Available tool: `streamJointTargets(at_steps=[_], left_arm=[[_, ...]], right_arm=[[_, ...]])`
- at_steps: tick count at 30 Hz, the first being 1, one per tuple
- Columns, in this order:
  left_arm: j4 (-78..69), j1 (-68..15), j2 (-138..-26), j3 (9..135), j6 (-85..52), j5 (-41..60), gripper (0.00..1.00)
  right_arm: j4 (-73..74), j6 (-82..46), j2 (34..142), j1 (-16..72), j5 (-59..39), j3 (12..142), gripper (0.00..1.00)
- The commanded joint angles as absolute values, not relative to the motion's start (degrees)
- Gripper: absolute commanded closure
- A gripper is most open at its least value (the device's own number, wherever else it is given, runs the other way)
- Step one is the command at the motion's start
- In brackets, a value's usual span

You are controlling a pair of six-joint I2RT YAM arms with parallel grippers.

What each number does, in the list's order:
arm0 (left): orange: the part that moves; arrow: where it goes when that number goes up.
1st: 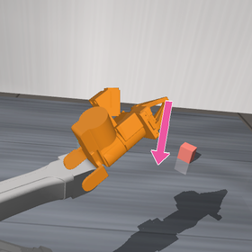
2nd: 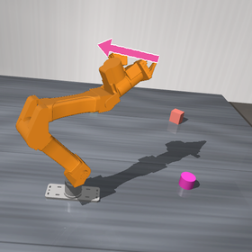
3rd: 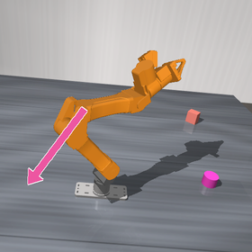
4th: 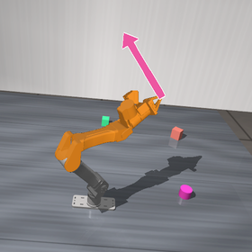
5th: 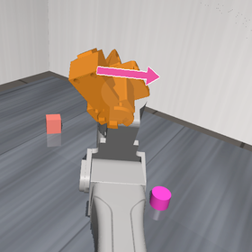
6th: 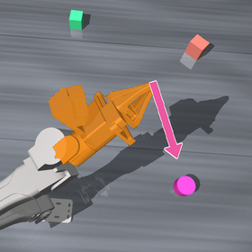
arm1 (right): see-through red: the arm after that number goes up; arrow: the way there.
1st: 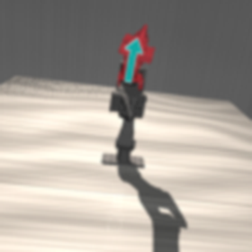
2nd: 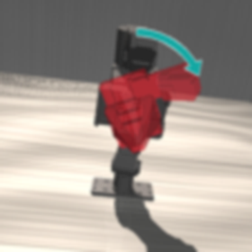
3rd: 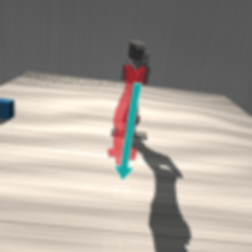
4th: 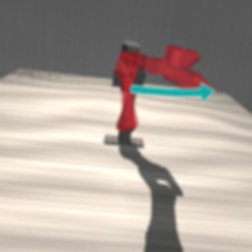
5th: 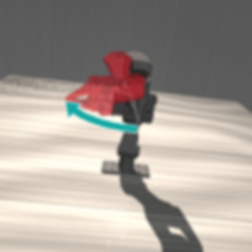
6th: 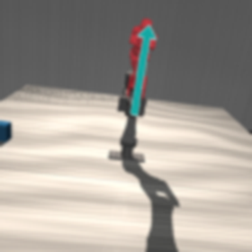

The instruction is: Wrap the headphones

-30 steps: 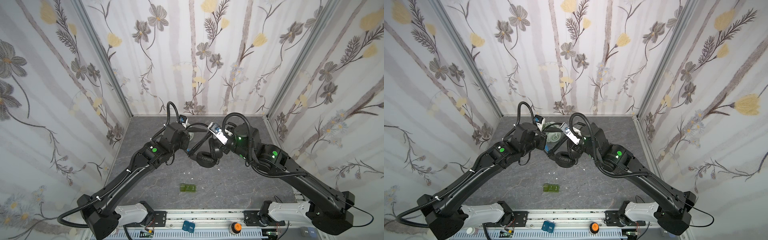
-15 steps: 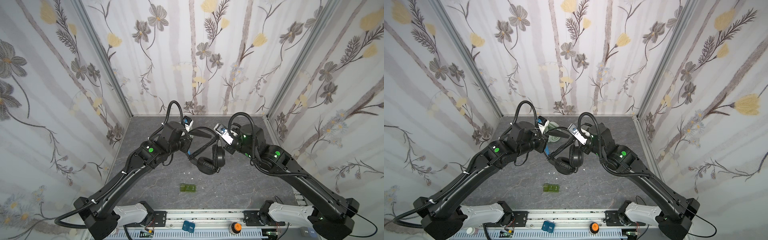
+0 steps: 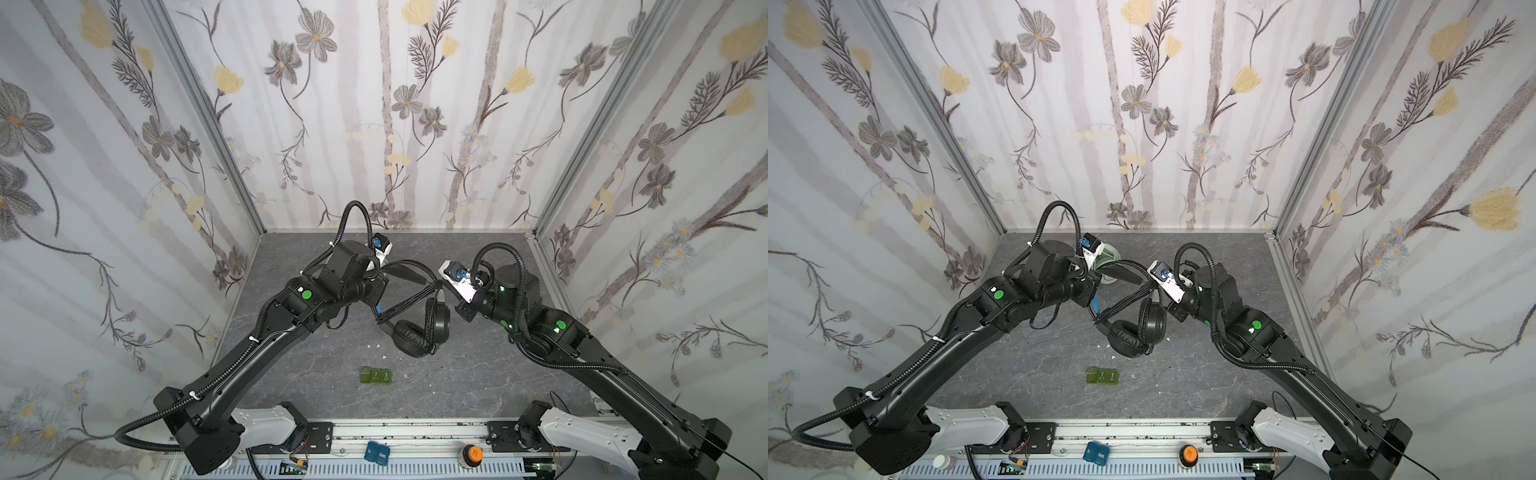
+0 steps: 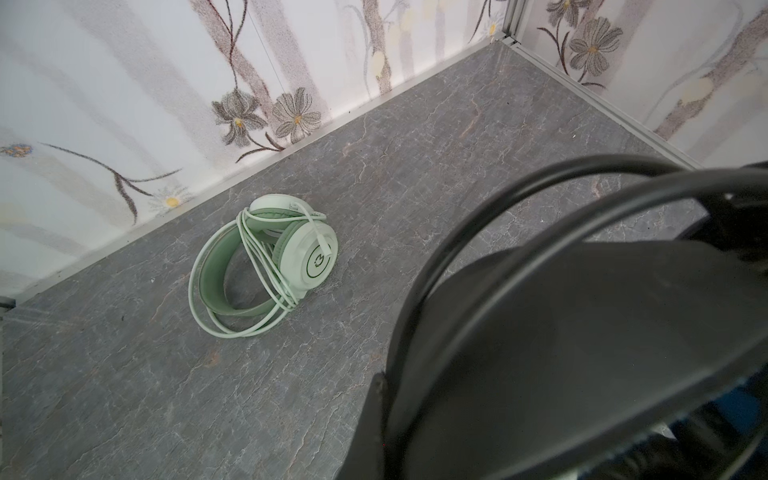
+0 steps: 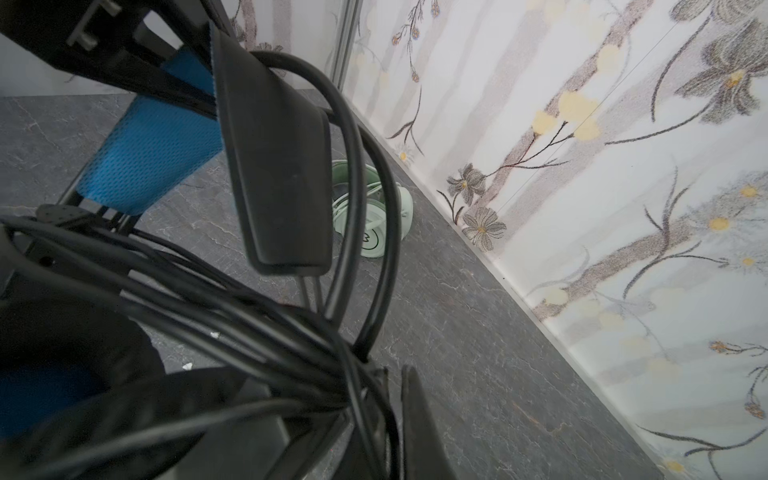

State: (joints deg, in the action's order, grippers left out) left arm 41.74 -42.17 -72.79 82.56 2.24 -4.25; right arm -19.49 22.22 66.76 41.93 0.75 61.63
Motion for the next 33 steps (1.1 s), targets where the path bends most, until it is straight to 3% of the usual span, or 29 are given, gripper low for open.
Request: streamJointTargets(at_steps=[1,25,33], left_arm=[[38.28,-42.01,-73.78,85.18,1.15,-4.49,1.0],[43.18,-42.47,-80.32,90.24,3.38,-5.69,1.0],[46.64,-42.45,-84.34,93.47,0.71,-7.53,1.0]], right_arm=[[-18.56,21.15,65.73,41.49,1.86,59.63,0.99],[-8.91,17.56,60.62,38.31,3.79,48.81,0.66],[-6.77,14.53,55.81,33.77,3.21,42.46,0.48]])
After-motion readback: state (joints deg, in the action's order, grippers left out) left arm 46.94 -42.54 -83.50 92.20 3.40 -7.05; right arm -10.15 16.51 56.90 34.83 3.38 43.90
